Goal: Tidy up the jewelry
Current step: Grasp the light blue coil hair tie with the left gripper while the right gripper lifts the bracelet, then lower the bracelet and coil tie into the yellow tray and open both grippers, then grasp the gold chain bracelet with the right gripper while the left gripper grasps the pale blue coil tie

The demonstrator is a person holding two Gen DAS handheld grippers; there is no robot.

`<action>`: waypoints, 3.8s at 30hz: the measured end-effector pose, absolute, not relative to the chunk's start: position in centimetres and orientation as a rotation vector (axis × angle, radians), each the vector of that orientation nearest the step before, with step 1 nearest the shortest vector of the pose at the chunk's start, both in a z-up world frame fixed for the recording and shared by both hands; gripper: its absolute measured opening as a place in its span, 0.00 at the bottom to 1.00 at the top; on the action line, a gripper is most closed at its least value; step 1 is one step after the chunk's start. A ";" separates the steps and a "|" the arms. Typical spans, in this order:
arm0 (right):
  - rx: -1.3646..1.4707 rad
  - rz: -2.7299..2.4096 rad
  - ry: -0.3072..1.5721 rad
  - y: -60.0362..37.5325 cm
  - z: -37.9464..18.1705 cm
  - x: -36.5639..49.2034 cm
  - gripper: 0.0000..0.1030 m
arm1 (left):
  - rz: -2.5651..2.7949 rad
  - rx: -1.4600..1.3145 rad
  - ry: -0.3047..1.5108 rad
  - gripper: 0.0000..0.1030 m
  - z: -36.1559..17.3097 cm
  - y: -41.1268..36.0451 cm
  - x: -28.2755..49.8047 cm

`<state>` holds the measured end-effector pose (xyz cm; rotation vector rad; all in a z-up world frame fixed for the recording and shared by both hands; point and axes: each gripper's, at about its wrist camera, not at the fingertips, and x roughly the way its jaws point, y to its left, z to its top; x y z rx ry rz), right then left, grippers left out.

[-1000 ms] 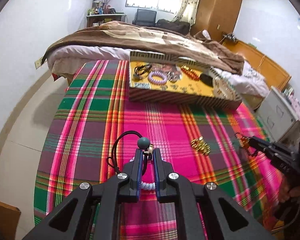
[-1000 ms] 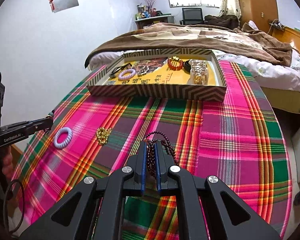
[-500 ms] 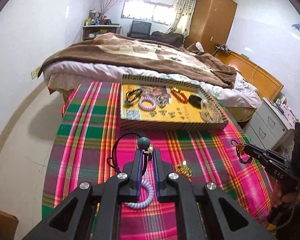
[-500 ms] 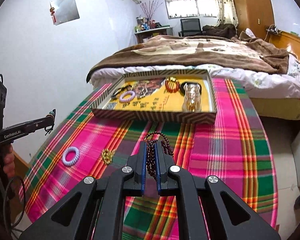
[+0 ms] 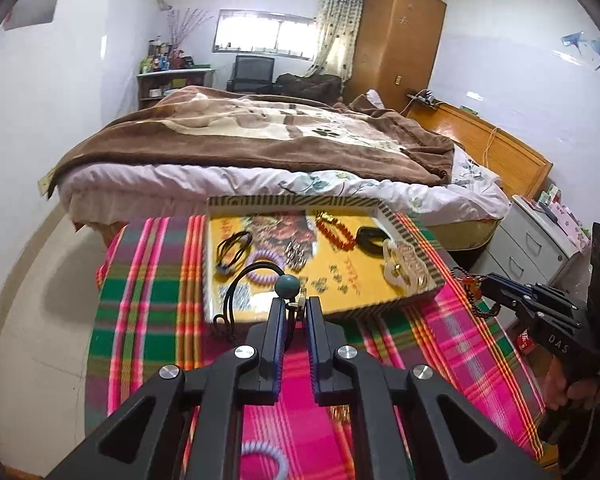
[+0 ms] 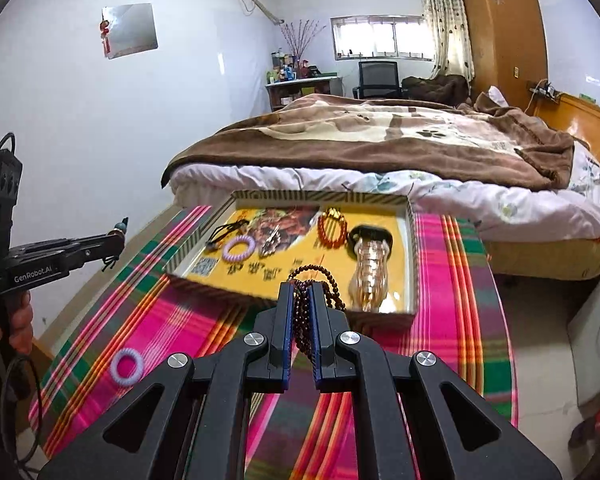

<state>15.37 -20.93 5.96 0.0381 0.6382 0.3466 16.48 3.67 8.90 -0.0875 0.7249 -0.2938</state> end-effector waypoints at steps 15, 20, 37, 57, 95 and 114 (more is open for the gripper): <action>-0.027 0.319 0.739 -16.8 2.0 25.7 0.07 | -0.323 -0.070 0.846 0.10 3.3 1.9 25.9; -0.054 0.305 0.790 -15.8 -0.3 27.9 0.07 | -0.300 -0.051 0.884 0.10 1.2 1.9 27.4; -0.137 0.300 0.866 -13.9 -3.0 29.6 0.07 | -0.280 -0.017 0.986 0.10 -2.2 1.4 28.8; -0.105 0.334 0.861 -13.9 -2.4 29.0 0.15 | -0.276 -0.036 0.988 0.50 -1.7 1.3 28.6; -0.101 0.608 0.898 -12.6 -3.8 14.8 0.39 | -0.098 -0.133 0.824 0.67 4.0 10.2 8.4; -0.250 0.562 0.876 -8.5 -4.9 13.9 0.22 | -0.097 -0.235 0.920 0.67 -1.0 12.3 7.3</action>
